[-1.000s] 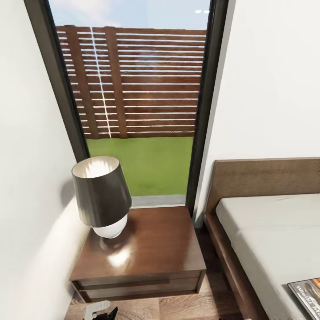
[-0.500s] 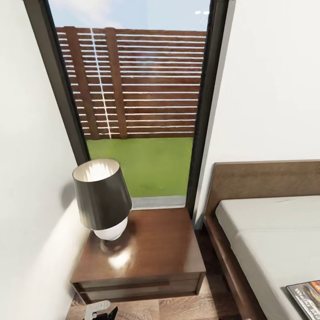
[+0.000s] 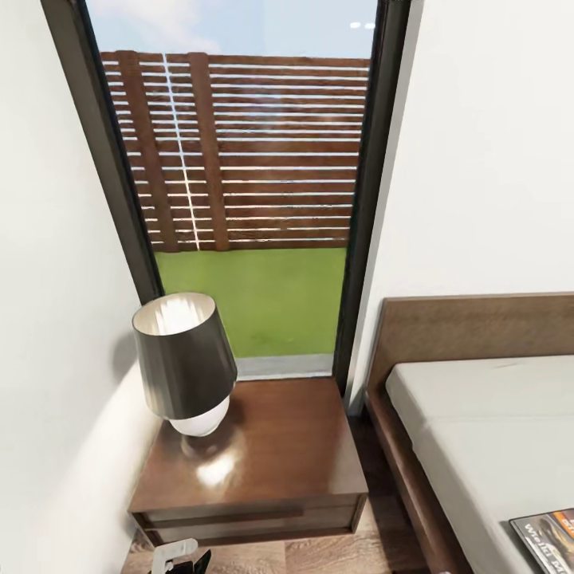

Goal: In the bedroom, move the book from the bed onto either nightstand, and place the two sandals side by side next to the bed.

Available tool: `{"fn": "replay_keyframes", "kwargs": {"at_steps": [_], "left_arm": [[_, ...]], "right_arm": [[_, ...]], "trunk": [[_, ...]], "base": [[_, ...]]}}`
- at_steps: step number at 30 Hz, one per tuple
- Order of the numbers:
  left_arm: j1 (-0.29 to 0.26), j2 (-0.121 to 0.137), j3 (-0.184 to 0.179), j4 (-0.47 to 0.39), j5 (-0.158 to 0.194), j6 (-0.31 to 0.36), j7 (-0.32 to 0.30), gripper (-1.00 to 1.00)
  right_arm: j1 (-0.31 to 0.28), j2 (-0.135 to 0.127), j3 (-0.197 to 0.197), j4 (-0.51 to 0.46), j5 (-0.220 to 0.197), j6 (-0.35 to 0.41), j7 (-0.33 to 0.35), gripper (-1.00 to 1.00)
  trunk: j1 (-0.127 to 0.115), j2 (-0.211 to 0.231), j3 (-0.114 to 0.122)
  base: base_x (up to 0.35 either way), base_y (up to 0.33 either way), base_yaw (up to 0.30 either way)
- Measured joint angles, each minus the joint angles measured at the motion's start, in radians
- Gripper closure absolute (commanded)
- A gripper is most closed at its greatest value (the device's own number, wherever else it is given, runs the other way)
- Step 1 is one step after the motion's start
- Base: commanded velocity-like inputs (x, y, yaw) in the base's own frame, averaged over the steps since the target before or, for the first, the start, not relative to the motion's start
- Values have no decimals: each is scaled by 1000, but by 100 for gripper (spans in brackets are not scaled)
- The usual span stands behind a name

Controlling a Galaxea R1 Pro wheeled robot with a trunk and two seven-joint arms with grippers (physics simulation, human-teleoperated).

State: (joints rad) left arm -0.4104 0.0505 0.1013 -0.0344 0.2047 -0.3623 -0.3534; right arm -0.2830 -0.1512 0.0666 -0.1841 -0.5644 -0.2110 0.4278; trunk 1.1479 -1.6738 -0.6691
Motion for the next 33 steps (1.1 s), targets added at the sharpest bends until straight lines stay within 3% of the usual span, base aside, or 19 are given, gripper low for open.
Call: {"fn": "replay_keyframes", "kwargs": {"at_steps": [33], "left_arm": [[0, 0, -1, 1, 0, 0, 0, -100]], "right_arm": [[0, 0, 0, 0, 0, 0, -1, -100]], "trunk": [[-127, 231, 103]], "base": [[0, 0, 0]]}}
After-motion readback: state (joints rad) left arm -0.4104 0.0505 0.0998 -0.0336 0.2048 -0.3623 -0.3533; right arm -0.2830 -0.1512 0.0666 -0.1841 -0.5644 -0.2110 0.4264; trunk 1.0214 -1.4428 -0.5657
